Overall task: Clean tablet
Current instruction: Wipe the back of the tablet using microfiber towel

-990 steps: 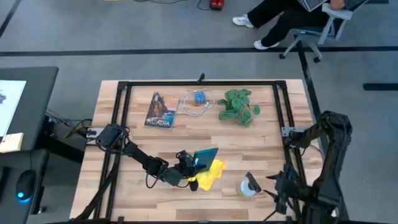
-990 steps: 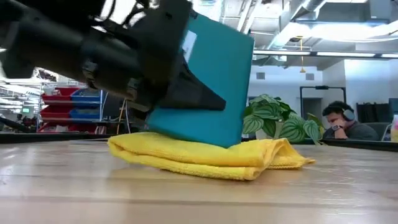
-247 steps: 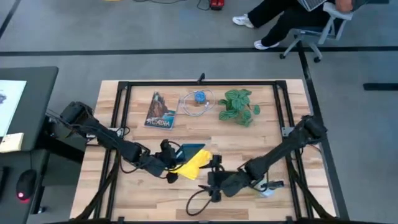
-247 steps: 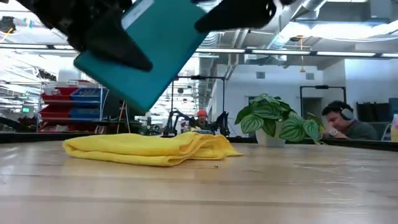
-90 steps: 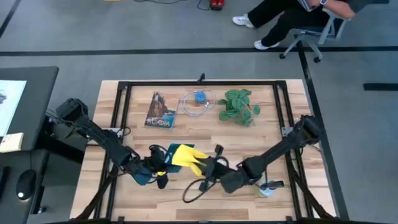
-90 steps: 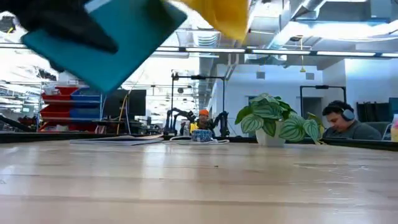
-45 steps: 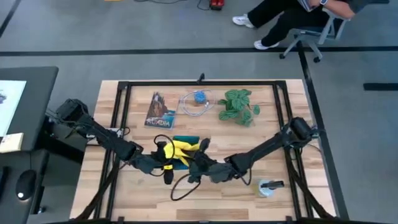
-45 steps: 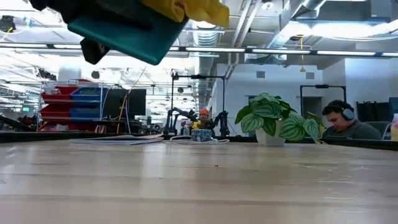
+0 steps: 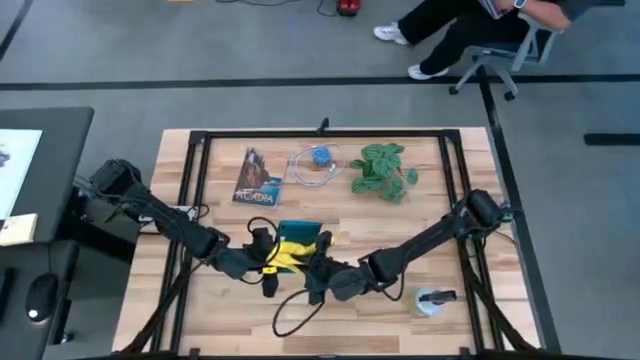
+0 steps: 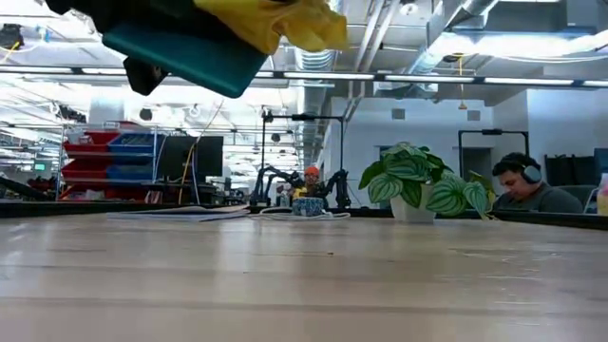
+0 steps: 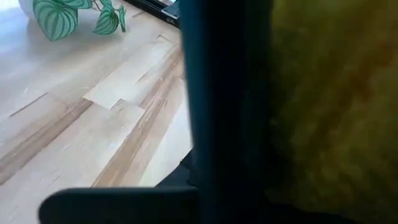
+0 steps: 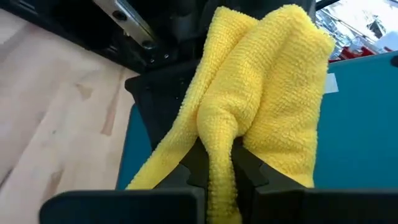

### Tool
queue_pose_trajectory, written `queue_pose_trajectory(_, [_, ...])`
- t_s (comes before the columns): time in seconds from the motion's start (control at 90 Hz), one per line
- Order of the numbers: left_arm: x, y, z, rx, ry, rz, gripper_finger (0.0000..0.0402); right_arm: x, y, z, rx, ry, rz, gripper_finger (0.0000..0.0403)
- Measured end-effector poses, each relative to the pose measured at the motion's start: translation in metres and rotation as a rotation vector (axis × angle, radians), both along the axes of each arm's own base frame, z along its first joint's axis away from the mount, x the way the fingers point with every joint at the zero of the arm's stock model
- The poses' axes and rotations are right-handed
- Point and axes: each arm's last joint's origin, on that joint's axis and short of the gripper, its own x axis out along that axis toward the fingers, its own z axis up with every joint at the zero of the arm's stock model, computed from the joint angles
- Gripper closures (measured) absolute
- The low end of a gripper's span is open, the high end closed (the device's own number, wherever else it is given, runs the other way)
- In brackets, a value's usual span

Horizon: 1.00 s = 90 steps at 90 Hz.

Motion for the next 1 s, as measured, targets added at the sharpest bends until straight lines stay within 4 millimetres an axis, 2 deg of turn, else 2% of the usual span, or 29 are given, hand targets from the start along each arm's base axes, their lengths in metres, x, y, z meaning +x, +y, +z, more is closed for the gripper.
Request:
queue_pose_trajectory(0.233, [-0.001, -0.001, 0.001, 0.000, 0.001, 0.004, 0.0390, 0.008, -0.010, 0.006, -0.014, -0.041, 0.063, 0.0390])
queue_pose_trajectory(0.389, [-0.002, -0.001, -0.001, -0.012, 0.019, 0.004, 0.0390, 0.009, -0.013, 0.006, -0.034, -0.041, 0.037, 0.0390])
queue_pose_trajectory(0.5, [-0.002, -0.002, 0.000, -0.024, 0.018, 0.009, 0.0390, 0.007, -0.014, 0.013, -0.069, -0.047, 0.024, 0.0390])
queue_pose_trajectory(0.711, [-0.002, -0.002, 0.000, -0.028, 0.021, -0.005, 0.0390, -0.001, -0.021, 0.039, -0.132, -0.098, -0.074, 0.0390])
queue_pose_trajectory(1.0, [-0.003, -0.002, -0.002, -0.018, 0.038, -0.008, 0.0390, -0.008, -0.029, 0.055, -0.170, -0.120, -0.255, 0.0390])
